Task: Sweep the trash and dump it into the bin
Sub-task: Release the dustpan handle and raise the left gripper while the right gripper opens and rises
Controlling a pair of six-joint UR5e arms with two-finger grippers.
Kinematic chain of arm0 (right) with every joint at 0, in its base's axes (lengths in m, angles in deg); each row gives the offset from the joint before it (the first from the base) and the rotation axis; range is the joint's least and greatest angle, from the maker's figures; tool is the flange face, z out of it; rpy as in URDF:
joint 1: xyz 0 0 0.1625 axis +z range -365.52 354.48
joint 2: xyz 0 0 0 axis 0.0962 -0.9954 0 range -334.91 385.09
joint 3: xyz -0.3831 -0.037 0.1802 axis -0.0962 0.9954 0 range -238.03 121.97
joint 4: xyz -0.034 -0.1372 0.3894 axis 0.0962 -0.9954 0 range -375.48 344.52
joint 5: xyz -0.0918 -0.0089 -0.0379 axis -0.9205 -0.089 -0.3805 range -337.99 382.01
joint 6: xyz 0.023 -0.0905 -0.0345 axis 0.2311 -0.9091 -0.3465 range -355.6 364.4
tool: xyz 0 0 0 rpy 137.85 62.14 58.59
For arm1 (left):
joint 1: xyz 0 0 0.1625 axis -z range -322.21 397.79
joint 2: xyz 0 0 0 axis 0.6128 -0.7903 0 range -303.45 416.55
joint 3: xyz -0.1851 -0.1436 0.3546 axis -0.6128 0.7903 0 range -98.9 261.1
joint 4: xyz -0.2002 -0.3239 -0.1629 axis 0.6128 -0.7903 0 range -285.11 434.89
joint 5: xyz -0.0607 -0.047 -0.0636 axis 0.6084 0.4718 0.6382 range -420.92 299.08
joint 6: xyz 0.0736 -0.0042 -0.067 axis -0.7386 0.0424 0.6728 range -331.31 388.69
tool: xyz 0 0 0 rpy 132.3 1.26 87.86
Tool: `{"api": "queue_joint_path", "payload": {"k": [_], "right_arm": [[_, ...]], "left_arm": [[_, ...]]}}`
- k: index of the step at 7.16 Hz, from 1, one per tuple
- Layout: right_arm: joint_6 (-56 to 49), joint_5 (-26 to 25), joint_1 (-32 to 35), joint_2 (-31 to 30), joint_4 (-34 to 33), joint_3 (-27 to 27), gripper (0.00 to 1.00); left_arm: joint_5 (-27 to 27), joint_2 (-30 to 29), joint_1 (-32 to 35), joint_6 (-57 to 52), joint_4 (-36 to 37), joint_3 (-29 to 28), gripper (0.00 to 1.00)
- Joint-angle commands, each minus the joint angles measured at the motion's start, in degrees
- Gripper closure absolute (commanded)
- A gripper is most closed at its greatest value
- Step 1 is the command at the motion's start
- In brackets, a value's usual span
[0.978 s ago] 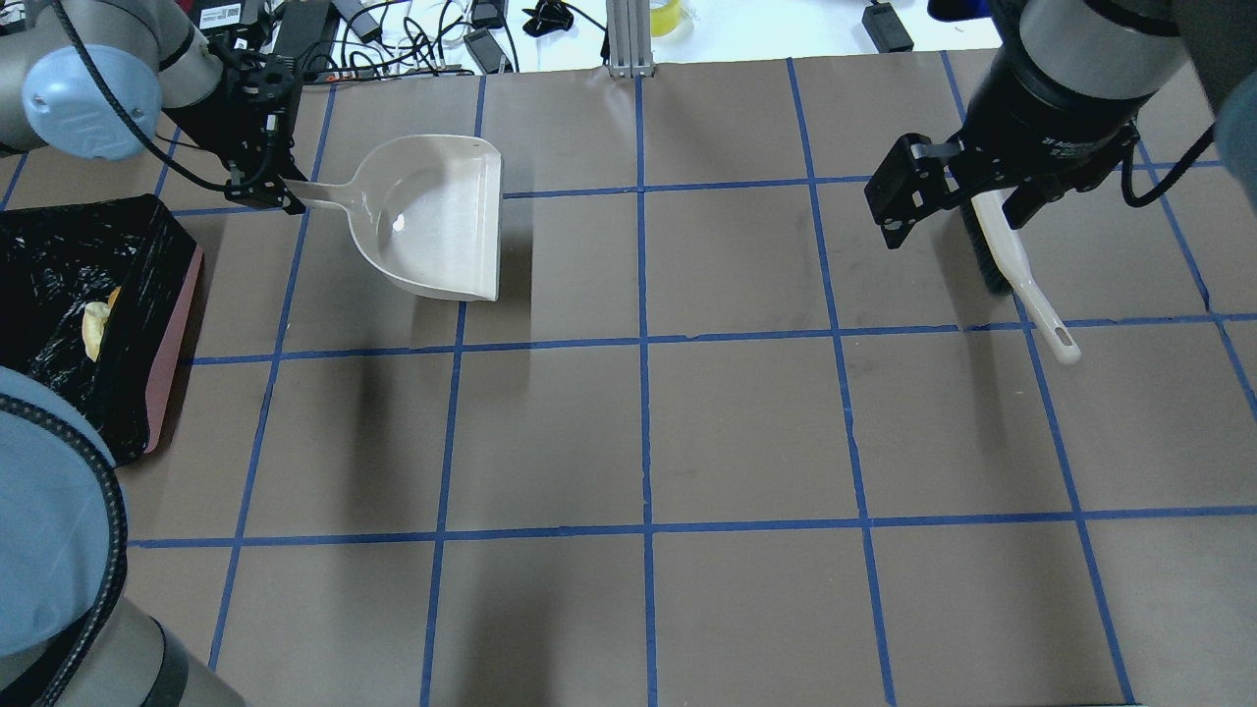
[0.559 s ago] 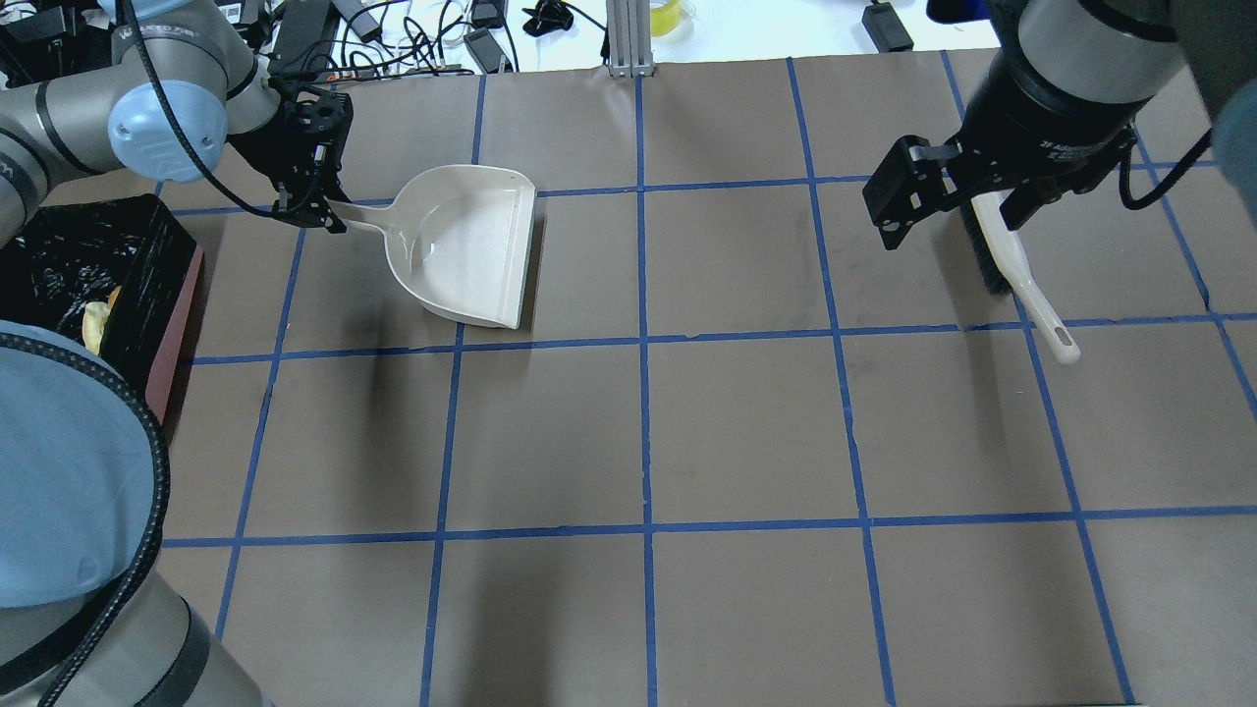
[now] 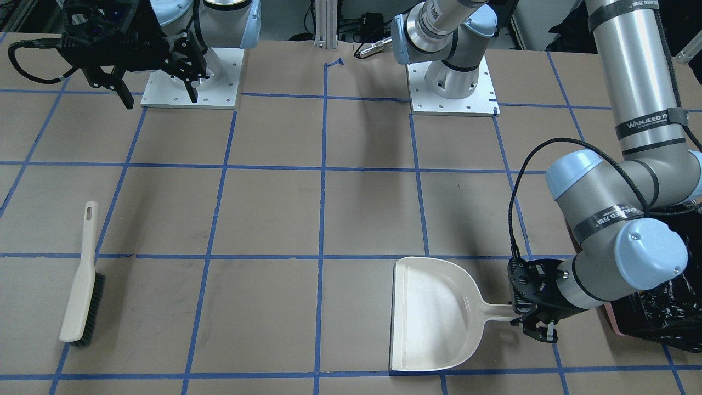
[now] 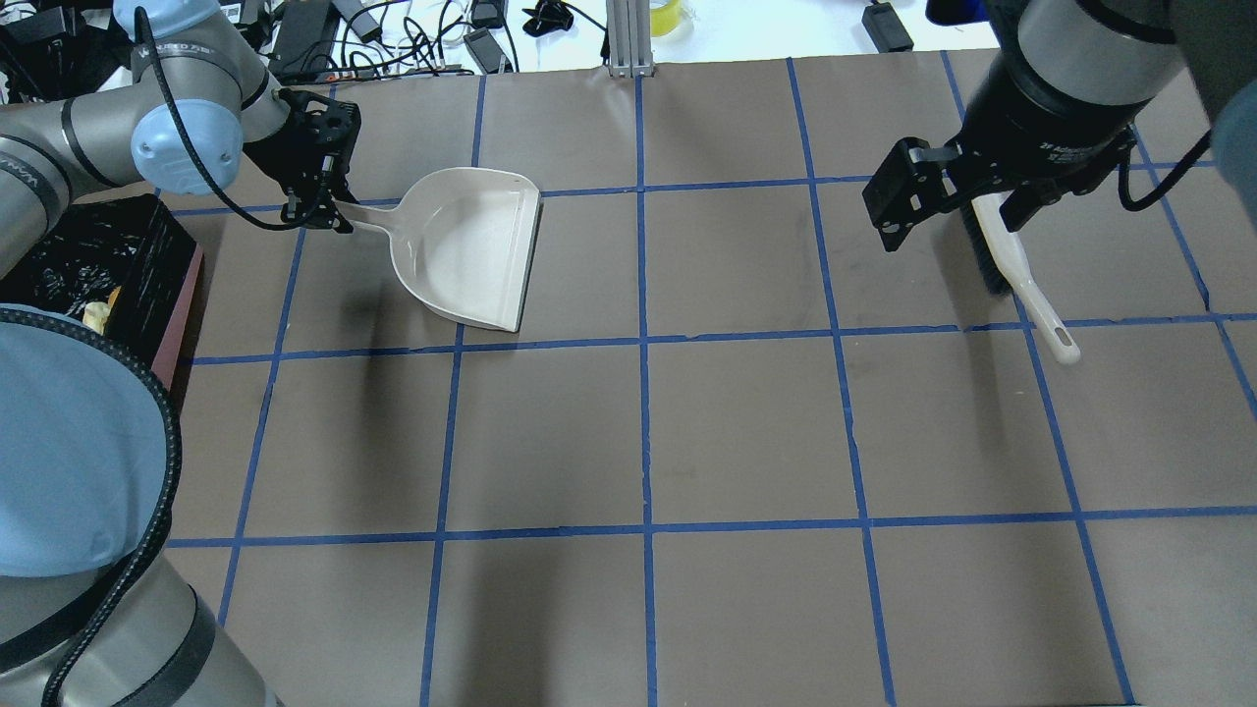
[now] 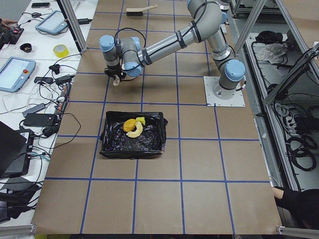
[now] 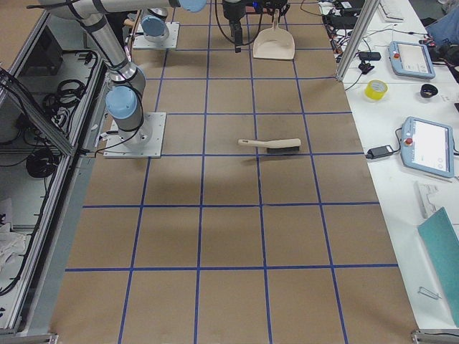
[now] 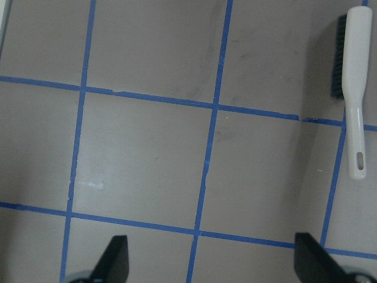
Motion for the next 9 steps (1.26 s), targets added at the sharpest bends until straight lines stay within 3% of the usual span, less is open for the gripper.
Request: {"api": "queue_joint_path", "payload": {"k": [1, 2, 4, 9], "right_arm": [[-0.14, -0.79, -0.17, 0.06, -0.15, -0.02, 0.00], [-0.32, -1.58, 0.00, -0.02, -1.54, -0.02, 0.01], [-0.93, -4.66, 0.00, 0.76, -6.62, -0.02, 0.00], [-0.06, -3.87, -0.09, 1.03, -7.79, -0.02, 0.00]], "left_arm": [[0.01, 0.90, -0.01, 0.85, 0.01, 1.11, 0.11], [-0.07, 2.47, 0.26, 1.98, -0.43, 1.11, 0.07], [-0.07, 7.73, 2.62, 9.96, -4.87, 0.23, 0.08], [-0.95, 20.38, 11.50, 50.86, -14.93, 2.60, 0.03]]}}
